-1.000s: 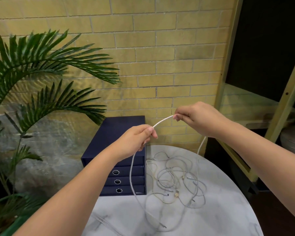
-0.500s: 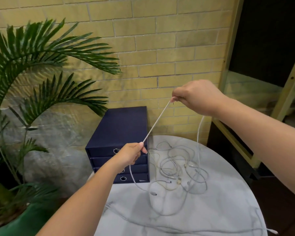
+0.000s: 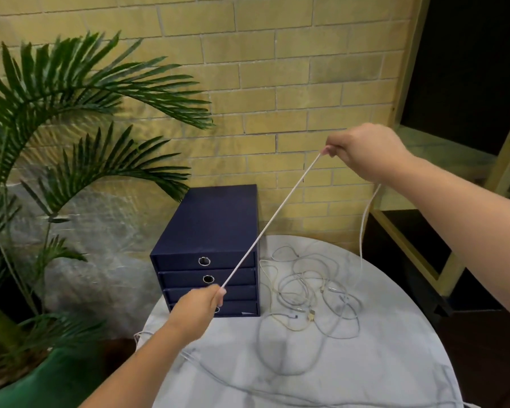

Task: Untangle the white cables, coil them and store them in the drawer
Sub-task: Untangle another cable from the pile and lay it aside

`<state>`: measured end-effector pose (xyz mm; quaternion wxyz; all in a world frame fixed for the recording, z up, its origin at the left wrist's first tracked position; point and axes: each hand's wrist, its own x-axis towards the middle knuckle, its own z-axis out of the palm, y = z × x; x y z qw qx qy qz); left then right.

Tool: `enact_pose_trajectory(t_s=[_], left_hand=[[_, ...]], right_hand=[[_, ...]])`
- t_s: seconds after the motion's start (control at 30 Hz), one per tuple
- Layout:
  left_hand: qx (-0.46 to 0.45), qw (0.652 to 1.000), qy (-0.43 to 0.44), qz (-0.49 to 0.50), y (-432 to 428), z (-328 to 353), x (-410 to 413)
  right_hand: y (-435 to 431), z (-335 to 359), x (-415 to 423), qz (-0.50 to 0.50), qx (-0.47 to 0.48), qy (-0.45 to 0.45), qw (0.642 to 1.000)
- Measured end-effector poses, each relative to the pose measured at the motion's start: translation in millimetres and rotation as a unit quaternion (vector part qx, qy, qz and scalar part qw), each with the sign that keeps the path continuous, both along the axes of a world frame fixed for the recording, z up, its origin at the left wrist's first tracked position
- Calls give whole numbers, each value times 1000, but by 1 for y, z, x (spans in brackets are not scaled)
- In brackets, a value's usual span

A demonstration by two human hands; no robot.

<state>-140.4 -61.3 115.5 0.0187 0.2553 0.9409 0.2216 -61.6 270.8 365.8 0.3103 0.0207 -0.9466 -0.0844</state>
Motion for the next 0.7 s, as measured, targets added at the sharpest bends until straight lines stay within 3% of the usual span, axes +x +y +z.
enact_pose_trajectory(t_s=[0.1,0.2,0.37,0.57,0.7], left_hand=[[-57,978,189,-70,-15,-19,13],[-11,957,264,-119,-16,-30,18],[123,965,204,-106,-24,-29,13],[-19,992,98,-76,-28,-29,0],[-49,997,-4,-51,-7,-18,-5]], right_hand=[[10,-1,1,-20,-5,-10,1000],[16,-8,1,-34,-26,-13,999],[25,-16,3,-50,-41,-30,997],[24,-7,10,-10,-91,-25,995],[-5,-2,14,54,-87,-58,993]])
